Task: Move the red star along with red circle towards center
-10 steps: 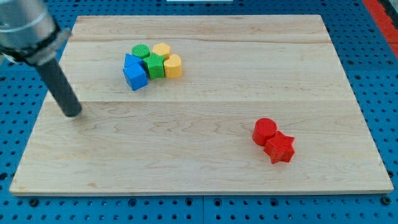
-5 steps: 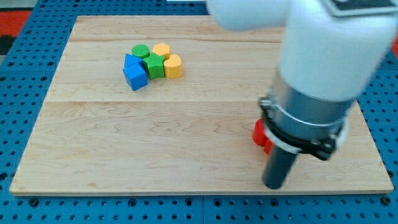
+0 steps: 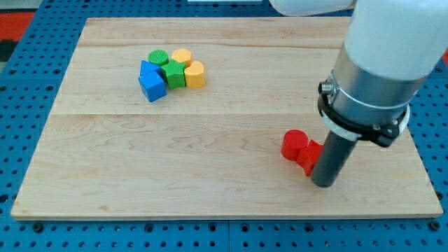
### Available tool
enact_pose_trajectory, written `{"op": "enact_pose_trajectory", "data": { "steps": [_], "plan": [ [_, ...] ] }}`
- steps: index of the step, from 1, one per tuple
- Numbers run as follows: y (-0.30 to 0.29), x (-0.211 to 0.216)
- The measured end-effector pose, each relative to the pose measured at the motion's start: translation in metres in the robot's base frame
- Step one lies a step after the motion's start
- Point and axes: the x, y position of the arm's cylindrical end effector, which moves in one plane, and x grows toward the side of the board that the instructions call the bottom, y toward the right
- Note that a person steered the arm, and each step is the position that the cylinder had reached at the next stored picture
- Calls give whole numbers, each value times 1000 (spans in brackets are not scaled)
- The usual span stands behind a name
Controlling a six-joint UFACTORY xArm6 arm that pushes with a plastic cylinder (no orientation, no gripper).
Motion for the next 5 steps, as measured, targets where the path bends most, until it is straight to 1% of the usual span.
{"op": "enact_pose_trajectory", "data": {
  "steps": [2,5],
  "plan": [
    [-5,-36],
    [-25,-55]
  ]
}}
